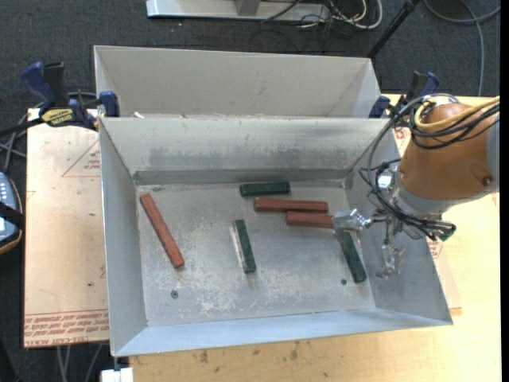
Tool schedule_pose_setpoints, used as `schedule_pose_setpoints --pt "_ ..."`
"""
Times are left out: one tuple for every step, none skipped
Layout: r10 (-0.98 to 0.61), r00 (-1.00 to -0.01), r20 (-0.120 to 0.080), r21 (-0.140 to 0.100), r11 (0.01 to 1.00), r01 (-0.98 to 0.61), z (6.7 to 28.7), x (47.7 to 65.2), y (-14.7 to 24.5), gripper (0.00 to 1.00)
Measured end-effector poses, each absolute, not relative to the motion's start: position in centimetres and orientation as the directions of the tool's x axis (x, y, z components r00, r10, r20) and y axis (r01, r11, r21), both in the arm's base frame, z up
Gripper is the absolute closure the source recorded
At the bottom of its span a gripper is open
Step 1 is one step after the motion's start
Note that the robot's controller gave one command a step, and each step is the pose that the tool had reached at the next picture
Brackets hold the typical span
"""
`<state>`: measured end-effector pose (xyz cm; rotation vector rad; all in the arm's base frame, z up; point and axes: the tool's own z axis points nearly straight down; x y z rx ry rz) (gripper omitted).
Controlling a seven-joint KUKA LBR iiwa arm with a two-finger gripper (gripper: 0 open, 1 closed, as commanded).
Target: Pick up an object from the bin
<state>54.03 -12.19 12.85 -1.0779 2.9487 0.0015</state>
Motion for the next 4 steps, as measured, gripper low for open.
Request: schedule_pose_setpoints --pt "-0.865 -0.502 -0.006 0.001 0.502 -0.865 9.2 54.8 -12.9 0.00" --pt "-0.994 -0.109 -0.019 -0.004 0.109 -0.994 7.3 54.9 -13.2 1.00" --pt "-0.994 -0.109 -0.019 -0.004 0.109 -0.994 7.3 54.9 -13.2 1.00" --pt "-0.994 -0.108 -0.018 -0.002 0.108 -0.994 7.7 54.8 -13.1 1.00"
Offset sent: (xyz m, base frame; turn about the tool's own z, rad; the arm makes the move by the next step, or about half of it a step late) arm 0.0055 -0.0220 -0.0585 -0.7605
